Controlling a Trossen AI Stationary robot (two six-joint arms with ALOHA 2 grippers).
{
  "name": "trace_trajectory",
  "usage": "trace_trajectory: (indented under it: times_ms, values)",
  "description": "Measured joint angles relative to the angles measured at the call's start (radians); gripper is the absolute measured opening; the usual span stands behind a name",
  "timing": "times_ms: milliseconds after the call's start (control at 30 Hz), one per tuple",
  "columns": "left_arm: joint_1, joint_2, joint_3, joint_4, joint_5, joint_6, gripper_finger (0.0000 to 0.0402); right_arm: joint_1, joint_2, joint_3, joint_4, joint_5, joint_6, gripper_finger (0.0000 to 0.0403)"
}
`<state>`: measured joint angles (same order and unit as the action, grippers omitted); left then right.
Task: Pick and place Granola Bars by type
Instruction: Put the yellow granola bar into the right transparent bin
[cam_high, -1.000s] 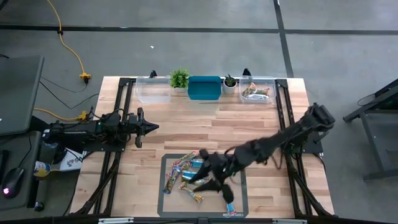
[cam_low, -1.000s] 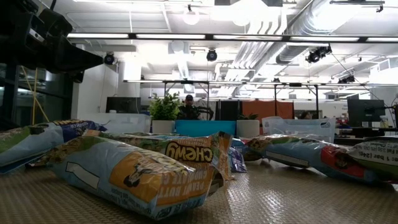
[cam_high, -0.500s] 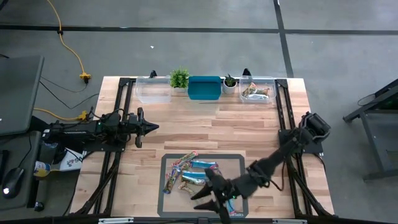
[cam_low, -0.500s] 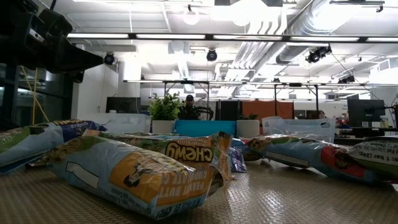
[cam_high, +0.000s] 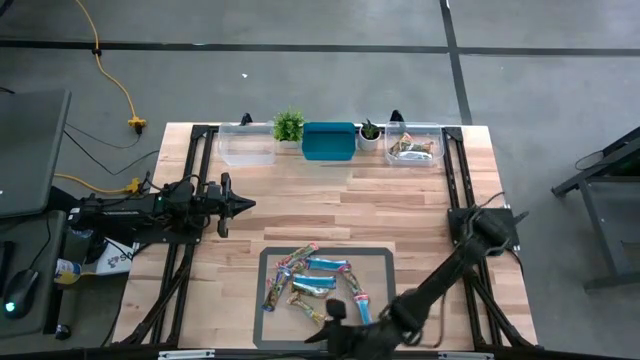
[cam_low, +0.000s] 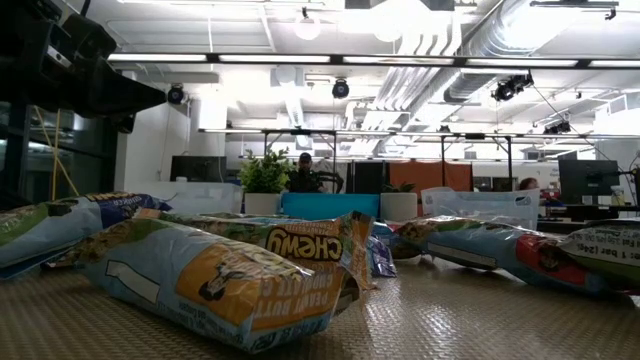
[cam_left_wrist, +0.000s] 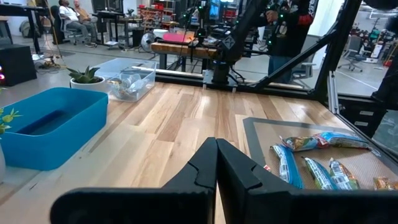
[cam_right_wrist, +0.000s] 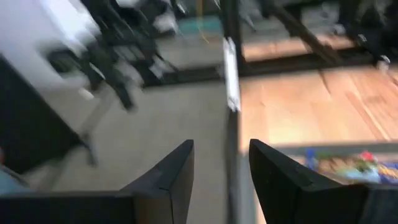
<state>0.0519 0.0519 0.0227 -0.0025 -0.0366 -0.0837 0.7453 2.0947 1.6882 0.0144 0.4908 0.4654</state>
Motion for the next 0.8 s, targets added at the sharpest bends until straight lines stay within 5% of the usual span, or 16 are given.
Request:
trace_trajectory:
  times_ms: [333,667,800]
  values:
    - [0.0,0.0,0.0,0.0,0.0,0.0,0.0001,-0.029,0.283,0.342,-0.377,0.118,0.208,0.0138]
    - [0.0,0.0,0.0,0.0,0.0,0.0,0.0001,-0.081,0.319,0.343,-0.67,0.117,0.467,0.0138]
    - [0.0,0.0,0.0,0.0,0.0,0.0,0.0001,-0.108,0.319,0.343,-0.694,0.059,0.445,0.0138]
